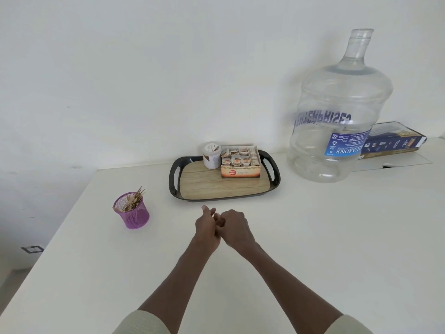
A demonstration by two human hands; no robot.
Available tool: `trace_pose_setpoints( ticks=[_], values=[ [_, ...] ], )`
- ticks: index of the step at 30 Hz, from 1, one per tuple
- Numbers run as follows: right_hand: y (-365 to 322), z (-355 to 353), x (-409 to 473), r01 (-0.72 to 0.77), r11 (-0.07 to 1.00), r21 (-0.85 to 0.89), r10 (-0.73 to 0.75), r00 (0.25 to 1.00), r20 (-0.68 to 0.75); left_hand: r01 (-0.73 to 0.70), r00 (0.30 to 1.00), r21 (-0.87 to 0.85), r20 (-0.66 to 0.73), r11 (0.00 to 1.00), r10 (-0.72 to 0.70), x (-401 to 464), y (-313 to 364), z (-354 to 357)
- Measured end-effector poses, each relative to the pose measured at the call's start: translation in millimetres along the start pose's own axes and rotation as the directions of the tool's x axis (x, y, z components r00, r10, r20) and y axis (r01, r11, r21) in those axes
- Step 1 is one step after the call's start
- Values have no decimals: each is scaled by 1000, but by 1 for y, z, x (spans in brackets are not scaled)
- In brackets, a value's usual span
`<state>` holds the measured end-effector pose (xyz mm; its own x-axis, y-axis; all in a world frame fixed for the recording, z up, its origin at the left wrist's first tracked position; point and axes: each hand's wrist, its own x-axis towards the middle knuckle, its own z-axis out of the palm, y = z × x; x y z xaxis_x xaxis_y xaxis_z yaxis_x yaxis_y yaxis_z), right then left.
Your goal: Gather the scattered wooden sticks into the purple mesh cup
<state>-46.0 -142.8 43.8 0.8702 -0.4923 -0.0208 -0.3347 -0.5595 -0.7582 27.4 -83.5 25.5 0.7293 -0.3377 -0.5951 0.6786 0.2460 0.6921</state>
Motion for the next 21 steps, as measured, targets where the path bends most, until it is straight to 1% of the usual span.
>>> trace_pose_setpoints(
  ticks=[2, 3, 4, 5, 6, 7, 8, 9, 10, 11, 12, 14, 16, 17, 18, 21],
  values=[
    [1, -3, 1, 34, 999, -17, -34, 999, 7, -32, 999, -22, 1, 999, 32, 0, 1, 0],
    [2, -3, 2, 34, 999, 14, -34, 999, -2, -52, 999, -42, 4, 998, 52, 0, 1, 0],
    [2, -3, 3, 19, 997, 77, -16, 999, -35, -79, 997, -54, 5, 995, 79, -1, 2, 1],
    [2, -1, 3, -23, 984, 175, 38, 995, -88, -112, 994, -52, 4, 992, 113, -2, 4, 4],
    [3, 0, 4, -94, 942, 324, 143, 981, -131, -149, 989, -37, 0, 988, 149, -4, 7, 7],
    [4, 0, 4, -189, 833, 519, 290, 950, -118, -190, 982, -11, -2, 982, 190, -6, 9, 10],
    [5, -1, 6, -280, 645, 711, 421, 907, -26, -232, 973, 20, 0, 973, 232, -8, 10, 13],
    [6, -1, 7, -342, 415, 843, 483, 868, 114, -275, 961, 53, 8, 960, 275, -11, 11, 16],
    [7, -2, 8, -378, 196, 905, 481, 841, 247, -315, 949, 83, 19, 945, 315, -14, 10, 19],
    [7, -4, 8, -402, 31, 915, 454, 821, 345, -348, 937, 110, 33, 931, 347, -18, 9, 22],
    [7, -5, 8, -414, -85, 906, 419, 811, 409, -371, 929, 127, 56, 920, 367, -21, 8, 25],
    [5, -8, 8, -410, -228, 883, 334, 819, 466, -407, 911, 123, 127, 905, 392, -28, 4, 31],
    [1, -11, 8, -402, -333, 853, 209, 850, 483, -452, 887, 143, 174, 881, 427, -33, 1, 36],
    [-2, -14, 9, -410, -352, 842, 158, 860, 485, -472, 878, 178, 179, 863, 443, -34, -1, 37],
    [-5, -16, 10, -423, -337, 841, 128, 865, 486, -483, 874, 213, 178, 850, 452, -35, -2, 38],
    [-11, -20, 13, -458, -227, 859, 108, 865, 490, -465, 885, 263, 169, 845, 434, -38, -2, 41]
  ],
)
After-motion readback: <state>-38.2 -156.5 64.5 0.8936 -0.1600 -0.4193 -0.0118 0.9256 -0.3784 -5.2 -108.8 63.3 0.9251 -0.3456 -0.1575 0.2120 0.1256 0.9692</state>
